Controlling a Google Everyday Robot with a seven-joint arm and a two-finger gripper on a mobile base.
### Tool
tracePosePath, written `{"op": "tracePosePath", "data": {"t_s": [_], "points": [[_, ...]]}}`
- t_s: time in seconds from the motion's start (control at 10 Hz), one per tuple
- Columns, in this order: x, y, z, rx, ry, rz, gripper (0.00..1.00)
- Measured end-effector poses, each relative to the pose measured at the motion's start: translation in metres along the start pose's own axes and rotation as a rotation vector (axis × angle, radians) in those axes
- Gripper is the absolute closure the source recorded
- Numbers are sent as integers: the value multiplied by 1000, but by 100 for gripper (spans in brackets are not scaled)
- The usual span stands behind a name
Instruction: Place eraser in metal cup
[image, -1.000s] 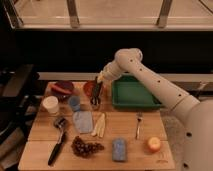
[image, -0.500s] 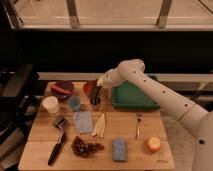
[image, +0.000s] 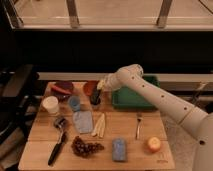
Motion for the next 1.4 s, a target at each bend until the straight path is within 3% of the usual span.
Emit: {"op": "tracePosePath", "data": {"t_s": [0.5, 0.6, 1.1, 1.3, 1.4], "points": [[-4, 7, 3, -7, -8, 23, 99], [-6, 8, 4, -5, -10, 28, 95], [-14, 12, 9, 14, -12, 57, 43], [-15, 11, 10, 21, -14, 62, 32], [-15, 10, 10, 24, -15, 64, 32]]}}
